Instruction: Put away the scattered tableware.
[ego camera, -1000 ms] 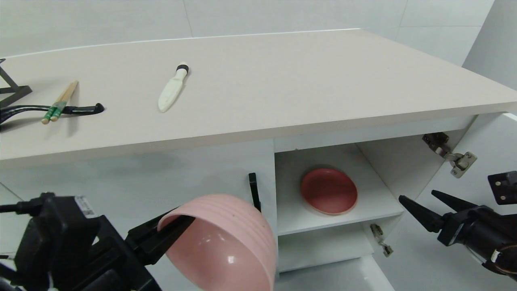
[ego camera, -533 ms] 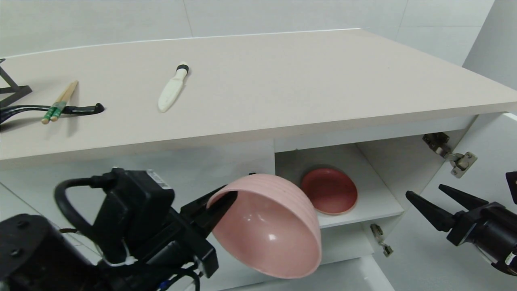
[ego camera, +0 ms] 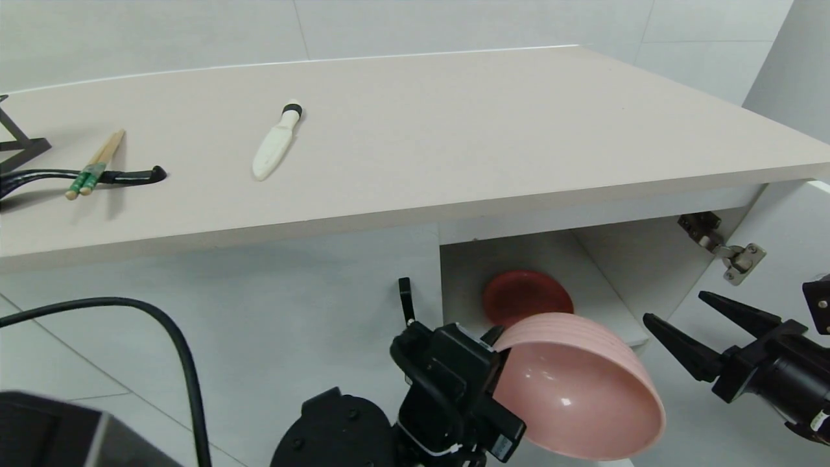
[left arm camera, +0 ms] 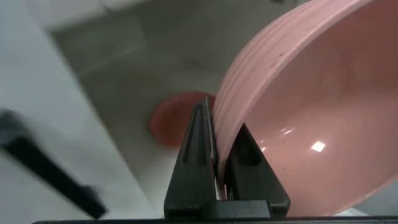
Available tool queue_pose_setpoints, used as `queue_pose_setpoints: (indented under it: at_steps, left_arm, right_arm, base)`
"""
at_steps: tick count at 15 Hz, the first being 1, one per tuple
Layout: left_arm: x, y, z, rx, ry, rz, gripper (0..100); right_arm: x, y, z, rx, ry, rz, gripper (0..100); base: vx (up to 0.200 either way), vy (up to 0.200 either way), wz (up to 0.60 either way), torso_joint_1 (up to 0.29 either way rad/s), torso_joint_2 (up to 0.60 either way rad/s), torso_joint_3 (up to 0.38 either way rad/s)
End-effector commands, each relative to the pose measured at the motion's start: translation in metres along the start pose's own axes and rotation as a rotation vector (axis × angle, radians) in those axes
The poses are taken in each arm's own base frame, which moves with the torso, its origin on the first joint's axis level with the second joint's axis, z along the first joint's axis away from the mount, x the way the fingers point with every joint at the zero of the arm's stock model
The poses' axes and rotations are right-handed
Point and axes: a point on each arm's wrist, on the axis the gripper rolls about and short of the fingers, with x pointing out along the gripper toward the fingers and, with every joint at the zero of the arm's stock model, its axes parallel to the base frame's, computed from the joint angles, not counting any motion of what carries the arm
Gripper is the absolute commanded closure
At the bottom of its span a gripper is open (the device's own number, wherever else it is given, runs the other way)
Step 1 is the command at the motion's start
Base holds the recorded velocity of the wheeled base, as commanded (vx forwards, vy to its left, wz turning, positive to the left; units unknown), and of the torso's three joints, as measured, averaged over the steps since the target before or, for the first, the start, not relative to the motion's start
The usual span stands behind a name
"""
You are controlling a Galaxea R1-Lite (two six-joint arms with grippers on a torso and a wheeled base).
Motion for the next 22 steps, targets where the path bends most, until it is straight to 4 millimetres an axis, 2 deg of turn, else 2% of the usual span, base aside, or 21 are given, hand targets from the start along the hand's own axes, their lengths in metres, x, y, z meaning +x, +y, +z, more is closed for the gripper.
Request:
queue_pose_setpoints:
  at_steps: [1,2,3,4,7,13,15,16,20,22]
  left_arm:
    - [0.017,-0.010,-0.018,0.012,0.035,0.080,100]
    - [0.026,-0.013,-0.019,0.001,0.033,0.169,100]
    - [0.048,-0.022,-0.025,-0.039,0.023,0.339,100]
    - [0.055,-0.027,-0.026,-0.048,0.010,0.337,100]
    - [0.059,-0.032,-0.033,-0.043,0.017,0.329,100]
    - [0.060,-0.032,-0.032,-0.024,0.015,0.330,100]
    - [0.073,-0.033,-0.024,-0.067,-0.033,0.356,100]
    - [0.085,-0.034,-0.011,-0.114,-0.087,0.399,100]
    - [0.088,-0.037,-0.007,-0.128,-0.104,0.401,100]
    - [0.085,-0.045,-0.001,-0.141,-0.119,0.376,100]
  right_arm:
    - [0.002,0.000,0.005,-0.004,-0.030,0.003,0]
    - [0.003,0.000,0.008,-0.006,-0.042,0.004,0]
    - [0.001,0.001,0.012,-0.009,-0.065,0.005,0]
    - [0.001,0.001,0.015,-0.012,-0.083,0.006,0]
    - [-0.001,0.002,0.021,-0.016,-0.112,0.011,0]
    - [-0.003,0.008,0.022,-0.014,-0.119,0.043,0]
    - [-0.008,0.019,0.023,-0.008,-0.128,0.107,0]
    - [-0.012,0.026,0.019,-0.003,-0.111,0.152,0]
    - [-0.004,0.026,0.008,0.003,-0.043,0.147,0]
    - [0.004,0.016,0.003,0.003,-0.020,0.087,0]
  base:
    - [0.000,0.000,0.00,0.000,0.00,0.000]
    - [0.000,0.000,0.00,0.000,0.00,0.000]
    - [0.000,0.000,0.00,0.000,0.00,0.000]
    - [0.000,0.000,0.00,0.000,0.00,0.000]
    - [0.000,0.000,0.00,0.000,0.00,0.000]
    - [0.000,0.000,0.00,0.000,0.00,0.000]
    - [0.000,0.000,0.00,0.000,0.00,0.000]
    - [0.000,0.000,0.00,0.000,0.00,0.000]
    - [0.000,0.000,0.00,0.000,0.00,0.000]
    - [0.000,0.000,0.00,0.000,0.00,0.000]
